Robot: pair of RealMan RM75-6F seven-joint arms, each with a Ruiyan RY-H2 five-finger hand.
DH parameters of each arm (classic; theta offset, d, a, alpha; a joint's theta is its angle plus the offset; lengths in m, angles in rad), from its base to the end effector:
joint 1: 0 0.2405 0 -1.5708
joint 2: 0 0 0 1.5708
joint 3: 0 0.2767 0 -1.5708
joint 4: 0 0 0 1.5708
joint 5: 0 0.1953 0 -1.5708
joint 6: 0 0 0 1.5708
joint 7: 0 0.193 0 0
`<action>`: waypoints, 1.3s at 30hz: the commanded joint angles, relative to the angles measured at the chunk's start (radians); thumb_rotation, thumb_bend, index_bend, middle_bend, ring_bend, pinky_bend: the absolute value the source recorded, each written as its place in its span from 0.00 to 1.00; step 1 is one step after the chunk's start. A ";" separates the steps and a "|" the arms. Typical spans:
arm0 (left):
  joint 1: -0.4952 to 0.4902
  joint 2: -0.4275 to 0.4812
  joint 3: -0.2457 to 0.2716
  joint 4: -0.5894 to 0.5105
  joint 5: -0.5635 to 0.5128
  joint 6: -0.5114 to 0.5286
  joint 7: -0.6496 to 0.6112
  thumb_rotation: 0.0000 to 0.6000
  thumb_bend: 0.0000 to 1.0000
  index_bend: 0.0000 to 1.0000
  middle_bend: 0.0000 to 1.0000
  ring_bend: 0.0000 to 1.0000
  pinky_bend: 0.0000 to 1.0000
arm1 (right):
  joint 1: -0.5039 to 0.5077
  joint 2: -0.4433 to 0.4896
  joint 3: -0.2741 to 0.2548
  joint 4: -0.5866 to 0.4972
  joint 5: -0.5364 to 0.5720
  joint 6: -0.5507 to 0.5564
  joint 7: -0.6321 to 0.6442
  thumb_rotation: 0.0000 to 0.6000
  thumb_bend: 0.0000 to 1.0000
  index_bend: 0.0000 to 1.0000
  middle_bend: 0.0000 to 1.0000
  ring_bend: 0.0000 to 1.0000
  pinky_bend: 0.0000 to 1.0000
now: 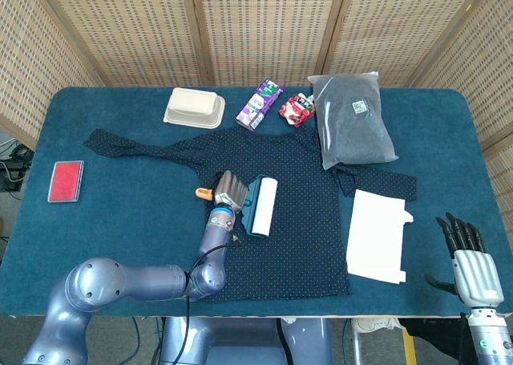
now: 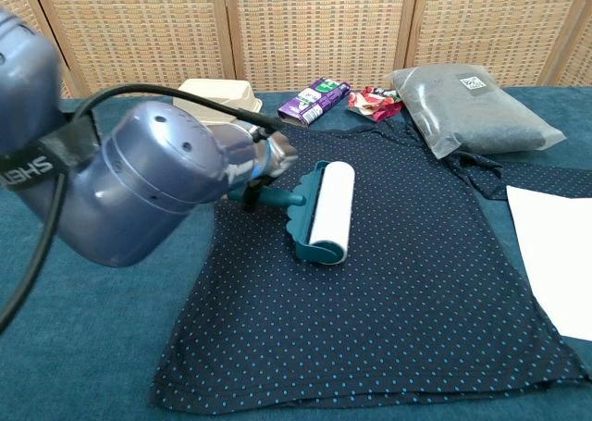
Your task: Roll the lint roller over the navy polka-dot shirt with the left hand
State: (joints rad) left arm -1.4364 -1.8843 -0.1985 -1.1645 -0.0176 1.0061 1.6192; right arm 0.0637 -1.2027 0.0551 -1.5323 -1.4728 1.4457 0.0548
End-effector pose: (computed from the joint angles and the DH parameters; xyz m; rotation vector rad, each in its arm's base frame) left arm -0.0227 0.4554 -0.1236 -2.0225 -0.2863 -0.0310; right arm -0.3446 -0.2247 0.1561 1.3404 -1.0000 0.9010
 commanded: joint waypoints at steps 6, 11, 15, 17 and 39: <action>0.103 0.165 0.054 -0.161 0.067 0.046 -0.089 1.00 1.00 0.91 0.79 0.64 0.61 | 0.000 -0.002 -0.007 -0.007 -0.015 0.005 -0.013 1.00 0.10 0.00 0.00 0.00 0.00; 0.160 0.273 0.088 -0.278 0.116 0.066 -0.150 1.00 1.00 0.92 0.79 0.64 0.61 | 0.000 -0.005 -0.014 -0.013 -0.029 0.009 -0.023 1.00 0.10 0.00 0.00 0.00 0.00; 0.200 0.345 0.093 -0.342 0.107 0.065 -0.210 1.00 1.00 0.92 0.79 0.64 0.61 | -0.002 -0.005 -0.020 -0.022 -0.044 0.016 -0.033 1.00 0.10 0.00 0.00 0.00 0.00; 0.215 0.372 0.102 -0.356 0.110 0.066 -0.229 1.00 1.00 0.91 0.79 0.64 0.61 | -0.003 -0.005 -0.023 -0.028 -0.053 0.022 -0.038 1.00 0.10 0.00 0.00 0.00 0.00; 0.339 0.453 0.168 -0.403 0.347 0.073 -0.466 1.00 0.26 0.00 0.00 0.00 0.00 | -0.012 0.002 -0.038 -0.056 -0.098 0.056 -0.055 1.00 0.10 0.00 0.00 0.00 0.00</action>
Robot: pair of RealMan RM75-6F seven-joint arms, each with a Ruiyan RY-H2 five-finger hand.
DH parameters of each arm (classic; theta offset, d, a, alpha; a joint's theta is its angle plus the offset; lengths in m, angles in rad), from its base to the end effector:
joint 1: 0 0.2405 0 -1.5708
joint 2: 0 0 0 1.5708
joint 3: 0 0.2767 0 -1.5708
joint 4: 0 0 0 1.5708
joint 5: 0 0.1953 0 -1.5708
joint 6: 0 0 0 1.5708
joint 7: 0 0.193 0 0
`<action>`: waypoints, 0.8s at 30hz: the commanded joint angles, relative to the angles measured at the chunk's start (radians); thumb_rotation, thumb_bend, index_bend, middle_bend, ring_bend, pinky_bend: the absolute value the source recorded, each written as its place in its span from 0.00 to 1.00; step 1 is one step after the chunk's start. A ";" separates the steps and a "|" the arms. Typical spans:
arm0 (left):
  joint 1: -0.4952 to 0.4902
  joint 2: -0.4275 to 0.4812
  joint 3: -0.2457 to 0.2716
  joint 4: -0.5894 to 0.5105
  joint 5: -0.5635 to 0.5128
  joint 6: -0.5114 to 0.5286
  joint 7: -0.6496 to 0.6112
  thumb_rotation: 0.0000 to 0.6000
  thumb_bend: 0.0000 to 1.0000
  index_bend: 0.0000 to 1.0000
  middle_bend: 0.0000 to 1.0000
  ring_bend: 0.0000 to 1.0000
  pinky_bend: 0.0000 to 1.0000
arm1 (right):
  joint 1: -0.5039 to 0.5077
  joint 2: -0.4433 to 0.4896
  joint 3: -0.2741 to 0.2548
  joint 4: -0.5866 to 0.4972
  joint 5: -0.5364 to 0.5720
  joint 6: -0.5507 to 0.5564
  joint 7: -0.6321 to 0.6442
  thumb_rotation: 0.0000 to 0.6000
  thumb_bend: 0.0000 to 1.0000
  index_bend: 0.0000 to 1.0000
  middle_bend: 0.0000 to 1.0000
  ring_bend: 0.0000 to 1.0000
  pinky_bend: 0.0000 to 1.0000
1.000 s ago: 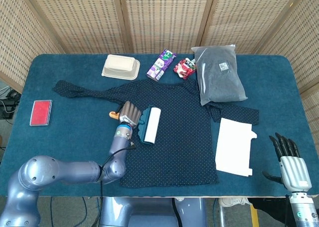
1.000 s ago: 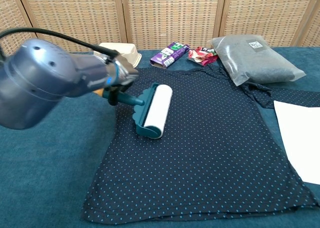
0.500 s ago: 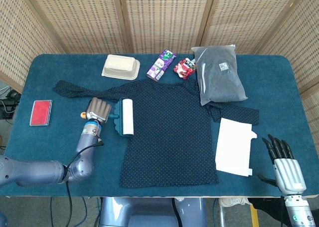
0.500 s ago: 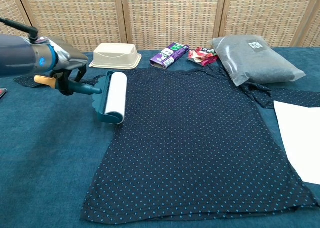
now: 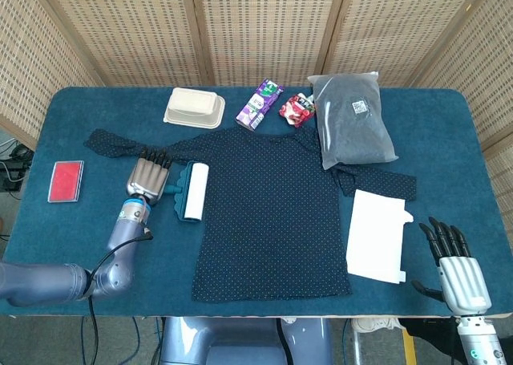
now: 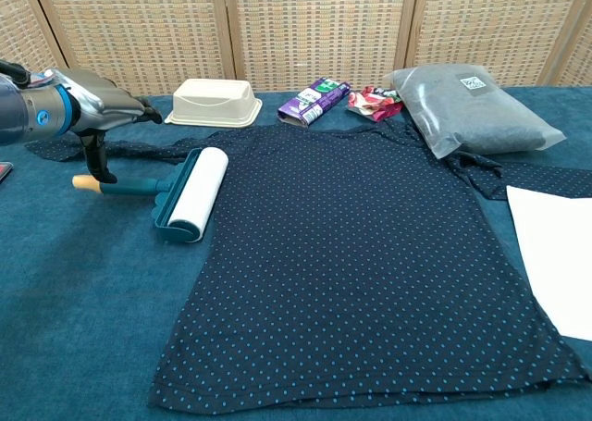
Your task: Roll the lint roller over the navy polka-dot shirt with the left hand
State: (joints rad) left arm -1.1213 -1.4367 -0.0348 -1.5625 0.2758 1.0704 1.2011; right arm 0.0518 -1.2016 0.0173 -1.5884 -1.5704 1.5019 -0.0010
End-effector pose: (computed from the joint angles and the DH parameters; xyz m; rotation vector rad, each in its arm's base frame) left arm -0.1564 0.4532 0.0174 -1.8576 -0.5119 -0.1273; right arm -0.3182 -0.2129 0.1477 1.4168 -0.9526 0.9528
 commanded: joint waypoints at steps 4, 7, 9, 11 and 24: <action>0.071 0.027 0.000 -0.039 0.133 0.033 -0.147 1.00 0.26 0.00 0.00 0.00 0.00 | -0.001 0.002 -0.002 0.000 0.000 -0.001 0.003 1.00 0.10 0.00 0.00 0.00 0.00; 0.145 0.055 -0.005 -0.094 0.246 0.078 -0.295 1.00 0.26 0.00 0.00 0.00 0.00 | 0.000 0.002 -0.002 0.000 -0.001 -0.002 0.002 1.00 0.10 0.00 0.00 0.00 0.00; 0.263 0.081 0.036 -0.170 0.469 0.213 -0.469 1.00 0.26 0.00 0.00 0.00 0.00 | 0.000 0.000 -0.003 0.000 -0.007 0.002 -0.001 1.00 0.10 0.00 0.00 0.00 0.00; 0.340 0.084 0.094 -0.171 0.641 0.311 -0.553 1.00 0.26 0.00 0.00 0.00 0.00 | -0.001 -0.002 -0.004 0.001 -0.011 0.005 -0.002 1.00 0.10 0.00 0.00 0.00 0.00; 0.701 0.079 0.260 -0.142 1.023 0.617 -0.813 1.00 0.24 0.00 0.00 0.00 0.00 | -0.012 0.005 -0.008 -0.034 -0.053 0.051 -0.044 1.00 0.10 0.00 0.00 0.00 0.00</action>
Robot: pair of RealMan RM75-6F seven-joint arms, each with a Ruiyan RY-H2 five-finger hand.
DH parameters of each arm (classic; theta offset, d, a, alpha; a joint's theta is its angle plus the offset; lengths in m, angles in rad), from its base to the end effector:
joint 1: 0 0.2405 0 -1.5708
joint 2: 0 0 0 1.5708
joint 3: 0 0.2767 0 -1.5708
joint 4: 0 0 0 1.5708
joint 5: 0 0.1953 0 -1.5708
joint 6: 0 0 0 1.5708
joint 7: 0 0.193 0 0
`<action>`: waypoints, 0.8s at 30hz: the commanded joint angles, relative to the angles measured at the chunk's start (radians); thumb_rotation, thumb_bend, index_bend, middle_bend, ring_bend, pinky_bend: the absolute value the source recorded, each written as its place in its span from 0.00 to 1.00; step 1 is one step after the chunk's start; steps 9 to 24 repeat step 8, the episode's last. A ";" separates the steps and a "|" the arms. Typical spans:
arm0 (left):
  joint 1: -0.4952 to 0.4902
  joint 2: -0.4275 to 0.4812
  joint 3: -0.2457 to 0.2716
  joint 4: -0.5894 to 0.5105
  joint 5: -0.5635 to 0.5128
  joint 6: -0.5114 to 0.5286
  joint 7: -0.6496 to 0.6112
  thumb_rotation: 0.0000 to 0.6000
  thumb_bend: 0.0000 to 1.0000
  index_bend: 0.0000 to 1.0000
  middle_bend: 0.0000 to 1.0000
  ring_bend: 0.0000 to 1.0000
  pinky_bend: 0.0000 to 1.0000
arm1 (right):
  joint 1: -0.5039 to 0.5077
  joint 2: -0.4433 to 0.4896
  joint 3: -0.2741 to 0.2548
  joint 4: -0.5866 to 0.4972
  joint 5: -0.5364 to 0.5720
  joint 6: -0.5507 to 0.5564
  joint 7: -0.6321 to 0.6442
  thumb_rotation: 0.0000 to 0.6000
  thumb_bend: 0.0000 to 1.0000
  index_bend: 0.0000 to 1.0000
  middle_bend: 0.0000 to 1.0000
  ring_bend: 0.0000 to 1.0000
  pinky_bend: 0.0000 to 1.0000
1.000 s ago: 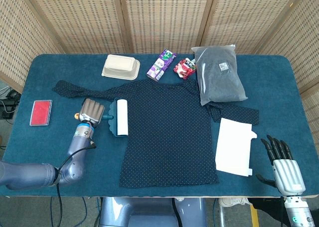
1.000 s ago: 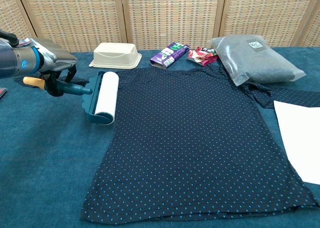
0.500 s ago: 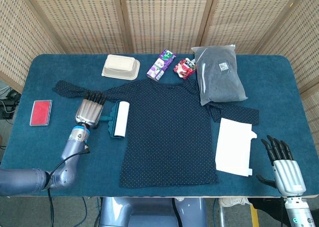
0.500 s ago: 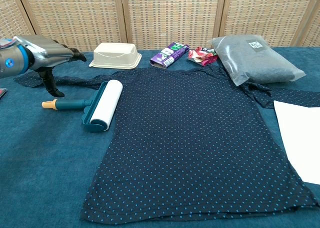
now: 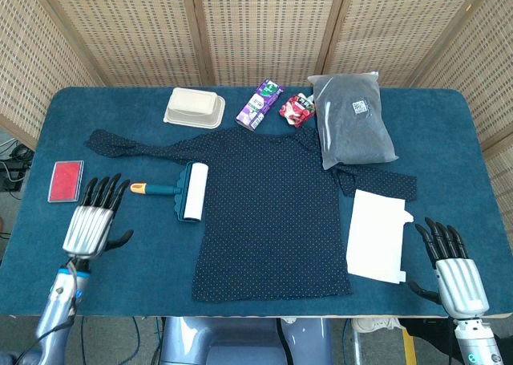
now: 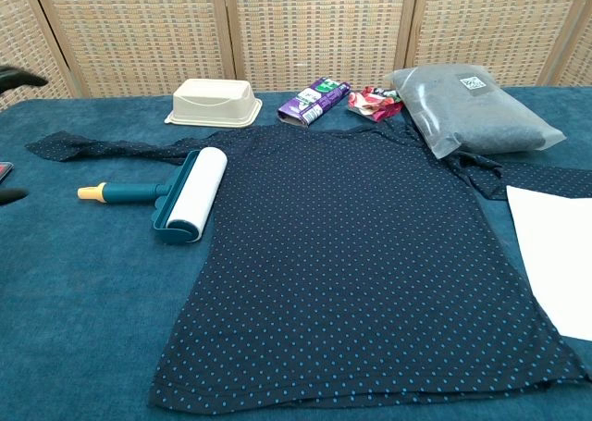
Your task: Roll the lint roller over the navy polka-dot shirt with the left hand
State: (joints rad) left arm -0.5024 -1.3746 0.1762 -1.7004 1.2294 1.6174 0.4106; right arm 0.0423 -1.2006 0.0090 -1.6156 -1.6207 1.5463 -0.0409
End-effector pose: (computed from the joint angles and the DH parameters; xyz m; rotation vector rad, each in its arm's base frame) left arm -0.2403 0.2975 0.0845 -1.5648 -0.7634 -0.8735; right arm -0.3036 -0.2075 0.1496 1.4362 -0.8997 0.9875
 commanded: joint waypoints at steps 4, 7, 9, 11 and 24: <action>0.135 0.031 0.060 0.001 0.106 0.096 -0.036 1.00 0.24 0.00 0.00 0.00 0.00 | -0.006 0.009 0.001 -0.012 0.001 0.009 -0.004 1.00 0.10 0.00 0.00 0.00 0.00; 0.163 0.034 0.060 0.019 0.126 0.103 -0.048 1.00 0.24 0.00 0.00 0.00 0.00 | -0.008 0.012 0.003 -0.013 0.003 0.013 -0.001 1.00 0.10 0.00 0.00 0.00 0.00; 0.168 0.036 0.060 0.025 0.131 0.101 -0.047 1.00 0.24 0.00 0.00 0.00 0.00 | -0.009 0.013 0.004 -0.014 0.003 0.015 -0.001 1.00 0.10 0.00 0.00 0.00 0.00; 0.168 0.036 0.060 0.025 0.131 0.101 -0.047 1.00 0.24 0.00 0.00 0.00 0.00 | -0.009 0.013 0.004 -0.014 0.003 0.015 -0.001 1.00 0.10 0.00 0.00 0.00 0.00; 0.168 0.036 0.060 0.025 0.131 0.101 -0.047 1.00 0.24 0.00 0.00 0.00 0.00 | -0.009 0.013 0.004 -0.014 0.003 0.015 -0.001 1.00 0.10 0.00 0.00 0.00 0.00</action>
